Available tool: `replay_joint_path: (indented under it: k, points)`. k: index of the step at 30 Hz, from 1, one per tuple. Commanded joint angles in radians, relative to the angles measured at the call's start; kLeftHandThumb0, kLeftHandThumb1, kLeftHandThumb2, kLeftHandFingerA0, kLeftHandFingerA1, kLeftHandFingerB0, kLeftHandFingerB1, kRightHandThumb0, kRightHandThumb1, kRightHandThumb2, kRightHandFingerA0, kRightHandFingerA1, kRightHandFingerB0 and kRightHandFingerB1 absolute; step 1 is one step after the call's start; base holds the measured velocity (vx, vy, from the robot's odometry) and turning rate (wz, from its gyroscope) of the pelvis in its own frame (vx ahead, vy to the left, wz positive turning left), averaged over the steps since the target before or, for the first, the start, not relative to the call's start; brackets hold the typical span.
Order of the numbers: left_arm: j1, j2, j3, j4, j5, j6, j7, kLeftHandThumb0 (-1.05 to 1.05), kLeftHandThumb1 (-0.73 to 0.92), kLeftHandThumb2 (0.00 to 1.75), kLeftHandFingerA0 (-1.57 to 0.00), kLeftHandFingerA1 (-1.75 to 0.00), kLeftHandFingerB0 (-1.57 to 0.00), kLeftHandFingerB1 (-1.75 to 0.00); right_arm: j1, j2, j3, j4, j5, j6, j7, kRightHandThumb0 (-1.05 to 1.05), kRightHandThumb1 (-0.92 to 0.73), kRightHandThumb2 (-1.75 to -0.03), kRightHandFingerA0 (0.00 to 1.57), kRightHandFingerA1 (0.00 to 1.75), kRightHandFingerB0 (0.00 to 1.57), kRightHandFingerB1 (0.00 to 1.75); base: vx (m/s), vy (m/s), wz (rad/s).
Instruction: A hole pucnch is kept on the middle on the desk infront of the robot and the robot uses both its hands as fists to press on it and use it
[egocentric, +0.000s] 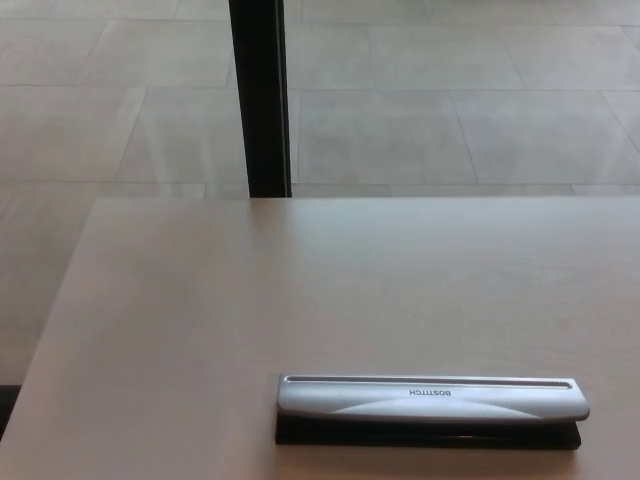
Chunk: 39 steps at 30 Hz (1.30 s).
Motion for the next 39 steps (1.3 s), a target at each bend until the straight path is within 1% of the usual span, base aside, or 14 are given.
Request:
replay_joint_path:
  k: [1, 5, 6, 10, 14, 18, 20, 21, 23, 24, 27, 28, 37, 39]
  points:
    - [0.048, -0.063, -0.029, 0.098, 0.030, 0.070, -0.158, -0.32, 0.50, 0.75, -0.96, -1.47, -0.81, -0.89, -0.035, 0.118, -0.096, 0.113, 0.149, 0.068, -0.040, -0.41, -0.43, -0.93, 1.27, 1.38, 0.76, 0.86, 0.00, 0.000, 0.00]
    - [0.078, -0.068, -0.019, 0.109, 0.037, 0.001, -0.222, -0.29, 0.45, 0.83, -1.05, -1.48, -0.80, -0.84, -0.007, 0.167, -0.062, 0.076, 0.118, 0.115, -0.042, -0.41, -0.47, -0.96, 1.13, 1.31, 0.75, 0.93, 0.00, 0.000, 0.00]
    - [0.106, -0.056, -0.067, 0.075, 0.086, 0.016, -0.222, -0.22, 0.37, 0.86, -1.08, -1.40, -0.78, -0.88, 0.014, 0.210, -0.052, -0.016, 0.123, 0.133, -0.053, -0.38, -0.60, -0.78, 0.98, 1.65, 0.73, 0.98, 0.00, 0.000, 0.00]
    - [0.128, -0.032, -0.134, 0.099, 0.152, -0.020, -0.254, -0.31, 0.43, 0.66, -0.97, -1.29, -0.89, -0.82, 0.011, 0.233, -0.032, -0.048, 0.119, 0.151, -0.039, -0.36, -0.63, -0.70, 0.86, 1.55, 0.69, 0.92, 0.00, 0.000, 0.00]
    - [0.160, -0.050, -0.123, 0.075, 0.152, -0.039, -0.262, -0.32, 0.39, 0.65, -1.05, -1.05, -0.88, -0.76, 0.034, 0.245, 0.079, -0.042, 0.039, 0.121, -0.006, -0.36, -0.60, -0.65, 1.03, 0.94, 0.83, 0.86, 0.00, 0.000, 0.00]
    - [0.144, -0.053, -0.128, 0.122, 0.186, -0.056, -0.261, -0.26, 0.36, 0.59, -1.10, -0.81, -0.91, -0.71, 0.055, 0.248, 0.160, -0.028, -0.003, 0.089, 0.008, -0.35, -0.54, -0.65, 1.02, 0.73, 1.00, 0.97, 0.00, 0.000, 0.00]
    - [0.154, -0.058, -0.132, 0.118, 0.198, -0.066, -0.268, -0.26, 0.32, 0.57, -1.11, -0.81, -0.90, -0.71, 0.060, 0.249, 0.196, -0.033, -0.016, 0.095, 0.002, -0.36, -0.53, -0.62, 0.94, 0.71, 0.97, 1.01, 0.00, 0.000, 0.00]
    - [0.151, -0.059, -0.131, 0.127, 0.200, -0.068, -0.278, -0.24, 0.32, 0.56, -1.08, -0.82, -0.89, -0.72, 0.066, 0.253, 0.220, -0.042, -0.026, 0.105, -0.005, -0.41, -0.40, -0.87, 0.84, 0.79, 0.86, 0.89, 0.00, 0.000, 0.00]
    - [0.145, -0.064, -0.119, 0.138, 0.189, -0.050, -0.295, -0.23, 0.33, 0.57, -0.99, -0.84, -0.88, -0.72, 0.076, 0.256, 0.244, -0.057, -0.029, 0.109, -0.003, -0.40, -0.39, -0.86, 0.83, 0.79, 0.78, 0.80, 0.00, 0.000, 0.00]
    - [0.143, -0.065, -0.113, 0.137, 0.182, -0.041, -0.305, -0.24, 0.33, 0.56, -1.01, -0.92, -0.90, -0.72, 0.081, 0.259, 0.254, -0.063, -0.030, 0.109, 0.003, -0.35, -0.51, -0.62, 0.84, 0.72, 0.83, 0.78, 0.00, 0.000, 0.00]
    - [0.149, -0.054, -0.124, 0.124, 0.196, -0.029, -0.339, -0.26, 0.32, 0.56, -1.14, -1.09, -0.91, -0.74, 0.096, 0.260, 0.288, -0.080, -0.039, 0.115, 0.024, -0.39, -0.35, -0.85, 0.82, 0.84, 0.79, 0.81, 0.00, 0.000, 0.00]
    - [0.158, -0.052, -0.121, 0.103, 0.189, -0.012, -0.360, -0.24, 0.31, 0.57, -1.16, -1.11, -0.90, -0.76, 0.101, 0.260, 0.302, -0.091, -0.042, 0.124, 0.030, -0.33, -0.49, -0.59, 0.78, 0.76, 0.80, 0.70, 0.00, 0.000, 0.00]
    - [0.111, -0.042, -0.114, 0.167, 0.215, -0.010, -0.383, -0.32, 0.38, 0.53, -1.12, -1.09, -0.85, -0.72, 0.100, 0.256, 0.321, -0.102, -0.028, 0.141, 0.058, -0.36, -0.55, -0.59, 0.73, 0.71, 0.78, 0.72, 0.00, 0.000, 0.00]
    - [0.105, -0.038, -0.112, 0.178, 0.218, -0.012, -0.389, -0.36, 0.24, 0.73, -1.13, -1.09, -0.82, -0.79, 0.104, 0.258, 0.319, -0.099, -0.025, 0.139, 0.064, -0.36, -0.57, -0.59, 0.72, 0.69, 0.77, 0.71, 0.00, 0.000, 0.00]
